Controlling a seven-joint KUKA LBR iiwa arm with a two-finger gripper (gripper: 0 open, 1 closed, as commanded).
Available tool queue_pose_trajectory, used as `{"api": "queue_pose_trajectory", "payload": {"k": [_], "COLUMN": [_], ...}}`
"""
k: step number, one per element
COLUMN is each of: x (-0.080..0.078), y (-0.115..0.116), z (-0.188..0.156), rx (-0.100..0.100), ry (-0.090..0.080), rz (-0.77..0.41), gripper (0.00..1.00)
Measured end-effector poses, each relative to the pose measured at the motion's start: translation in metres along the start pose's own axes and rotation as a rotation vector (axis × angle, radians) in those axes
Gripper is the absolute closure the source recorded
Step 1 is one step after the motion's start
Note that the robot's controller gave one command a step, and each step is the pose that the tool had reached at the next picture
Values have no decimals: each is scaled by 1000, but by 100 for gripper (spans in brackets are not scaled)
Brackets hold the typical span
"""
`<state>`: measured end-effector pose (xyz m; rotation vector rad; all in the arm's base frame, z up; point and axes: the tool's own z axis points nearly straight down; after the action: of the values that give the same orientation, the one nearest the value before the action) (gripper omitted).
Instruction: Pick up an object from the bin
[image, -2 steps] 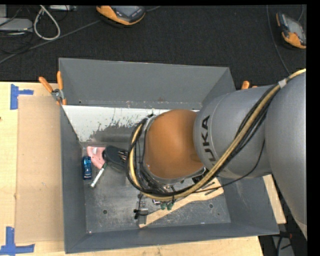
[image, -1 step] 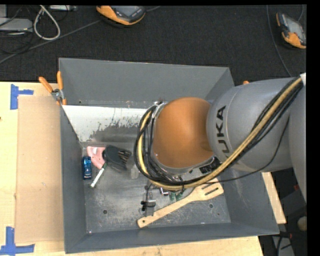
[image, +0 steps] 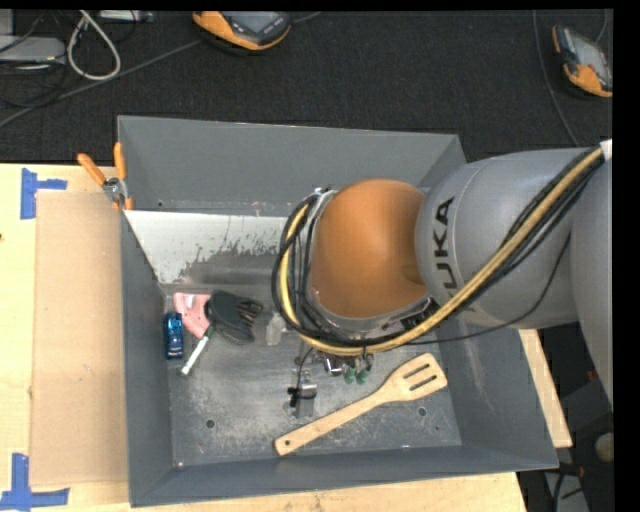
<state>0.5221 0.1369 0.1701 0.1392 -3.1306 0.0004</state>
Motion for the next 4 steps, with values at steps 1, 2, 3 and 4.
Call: {"api": "queue_pose_trajectory", "payload": {"k": [1, 2, 3, 4], "x": [16, 27, 42, 48], "y": [-11, -30, -59, -63], "z": [22, 61, 51, 53], "rx": [0, -1, -1, -1], "ry": [-2, -3, -1, 2], "rz": [-58, -40, -220, -152], "gripper": [0, 0, 0, 0]}}
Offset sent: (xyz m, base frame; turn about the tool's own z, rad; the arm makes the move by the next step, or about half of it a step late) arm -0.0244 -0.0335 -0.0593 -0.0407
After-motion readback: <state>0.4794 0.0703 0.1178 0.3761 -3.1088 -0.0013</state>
